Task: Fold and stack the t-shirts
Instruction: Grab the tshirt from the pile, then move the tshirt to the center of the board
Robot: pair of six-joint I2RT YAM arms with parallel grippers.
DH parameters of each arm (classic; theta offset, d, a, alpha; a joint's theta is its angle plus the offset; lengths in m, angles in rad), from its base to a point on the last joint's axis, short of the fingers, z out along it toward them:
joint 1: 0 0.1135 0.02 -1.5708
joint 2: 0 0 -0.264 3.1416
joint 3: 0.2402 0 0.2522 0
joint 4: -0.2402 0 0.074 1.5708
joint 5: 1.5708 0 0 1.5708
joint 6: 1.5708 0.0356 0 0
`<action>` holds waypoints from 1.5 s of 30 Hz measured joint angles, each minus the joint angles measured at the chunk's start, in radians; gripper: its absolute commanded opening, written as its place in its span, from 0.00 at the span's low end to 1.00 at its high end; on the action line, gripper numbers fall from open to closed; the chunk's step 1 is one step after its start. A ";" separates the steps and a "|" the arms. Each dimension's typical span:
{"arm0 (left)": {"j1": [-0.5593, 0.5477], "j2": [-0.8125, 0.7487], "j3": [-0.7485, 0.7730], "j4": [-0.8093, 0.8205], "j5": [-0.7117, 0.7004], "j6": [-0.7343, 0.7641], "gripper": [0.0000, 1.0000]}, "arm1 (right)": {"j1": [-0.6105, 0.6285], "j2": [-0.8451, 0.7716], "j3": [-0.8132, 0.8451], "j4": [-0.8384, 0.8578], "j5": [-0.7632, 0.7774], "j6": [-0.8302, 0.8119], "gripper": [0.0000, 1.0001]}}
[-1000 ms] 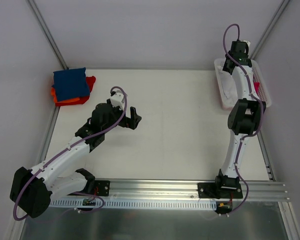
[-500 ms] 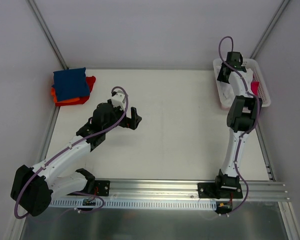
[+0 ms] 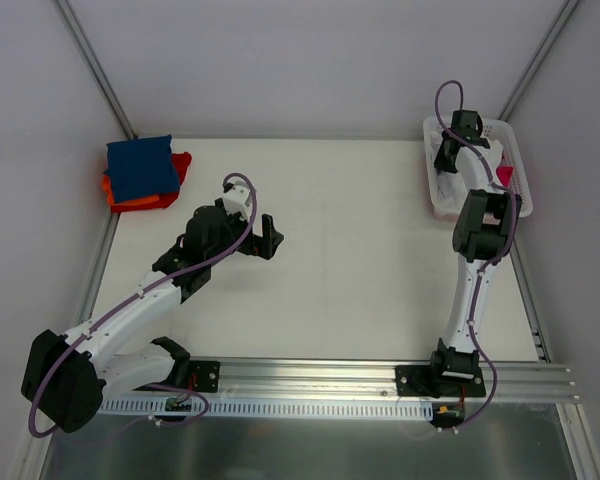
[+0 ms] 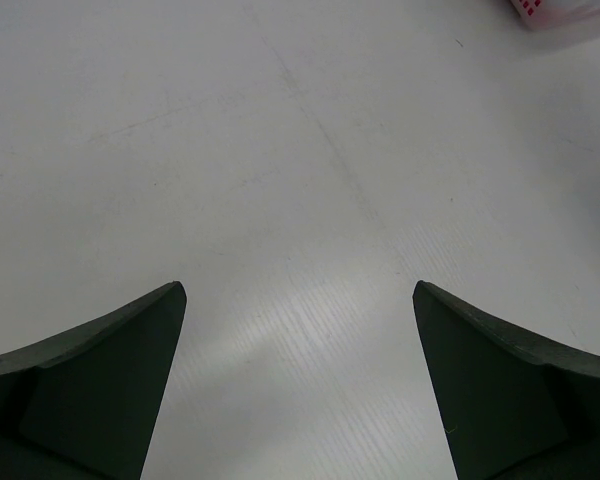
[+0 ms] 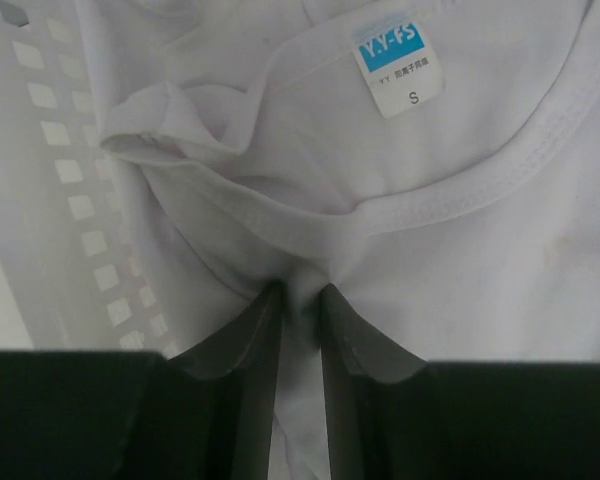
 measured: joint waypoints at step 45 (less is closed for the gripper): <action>0.000 0.100 0.000 0.000 -0.018 0.000 0.99 | 0.332 -1.054 -0.208 -0.037 0.037 -0.079 0.00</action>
